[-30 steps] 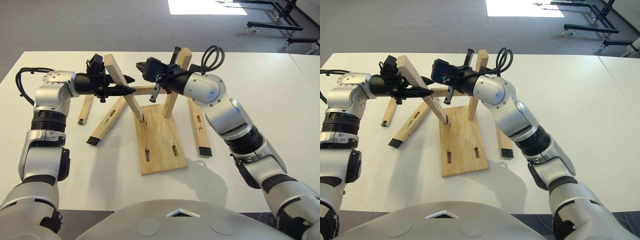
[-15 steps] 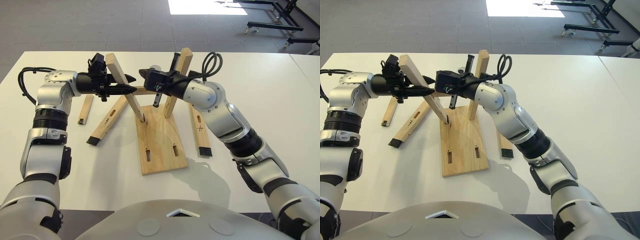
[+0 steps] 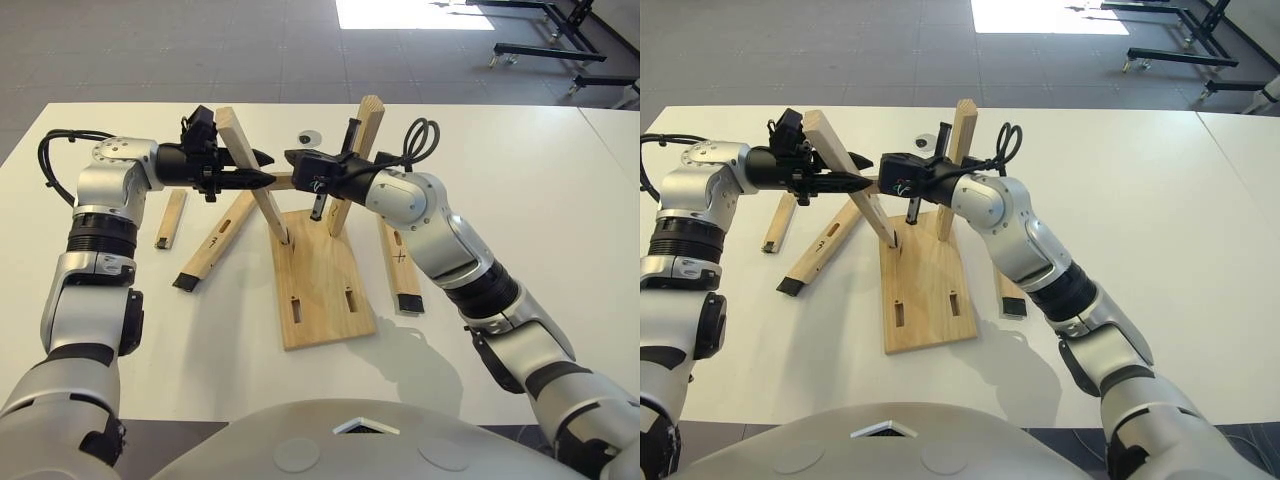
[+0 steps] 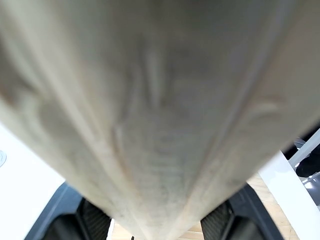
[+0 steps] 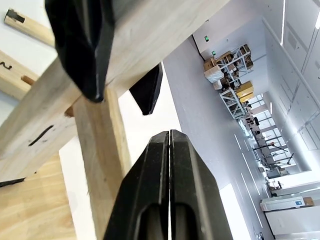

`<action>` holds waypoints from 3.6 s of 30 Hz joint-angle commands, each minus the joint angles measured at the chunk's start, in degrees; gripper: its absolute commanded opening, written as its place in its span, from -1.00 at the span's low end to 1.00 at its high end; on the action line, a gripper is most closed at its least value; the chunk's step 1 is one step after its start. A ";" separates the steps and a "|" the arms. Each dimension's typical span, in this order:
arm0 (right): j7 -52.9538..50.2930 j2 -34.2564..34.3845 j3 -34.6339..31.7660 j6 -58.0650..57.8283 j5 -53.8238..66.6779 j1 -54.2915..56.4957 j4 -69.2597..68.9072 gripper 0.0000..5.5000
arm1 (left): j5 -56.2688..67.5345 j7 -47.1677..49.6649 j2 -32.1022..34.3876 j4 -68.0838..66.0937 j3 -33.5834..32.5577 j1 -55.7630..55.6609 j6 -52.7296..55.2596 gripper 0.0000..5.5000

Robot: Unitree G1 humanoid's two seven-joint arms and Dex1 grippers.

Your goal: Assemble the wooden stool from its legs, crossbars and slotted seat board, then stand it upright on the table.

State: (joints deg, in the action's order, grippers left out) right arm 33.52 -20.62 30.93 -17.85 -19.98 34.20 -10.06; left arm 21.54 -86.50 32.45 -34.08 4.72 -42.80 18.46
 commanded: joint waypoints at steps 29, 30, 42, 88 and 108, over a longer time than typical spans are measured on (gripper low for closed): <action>-6.50 19.09 -12.79 -38.76 17.51 6.66 -9.54 -0.99 | -2.24 0.64 0.08 -2.40 0.27 -1.67 -0.49 -0.26; -7.83 19.34 -12.20 -38.41 17.02 6.60 -9.62 -0.99 | -2.23 0.62 0.09 -2.41 0.25 -1.68 -0.51 -0.26; -18.82 22.31 -8.32 -35.40 11.79 8.87 -6.93 -0.99 | -2.28 0.93 0.25 -1.97 0.09 -0.74 -1.00 -0.26; -16.84 15.05 -3.78 -25.96 7.97 -5.15 -0.71 -0.99 | -2.75 2.78 0.35 -0.16 0.37 -0.04 0.03 -0.26; -16.41 22.98 -17.54 -35.47 18.72 6.93 -5.26 -0.99 | -3.49 5.83 0.52 -0.59 0.46 0.37 -0.18 -0.26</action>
State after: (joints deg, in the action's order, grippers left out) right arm 17.91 1.33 14.26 -52.24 -1.97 39.03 -14.32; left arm 20.75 -81.65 32.05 -34.25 4.28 -42.81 18.35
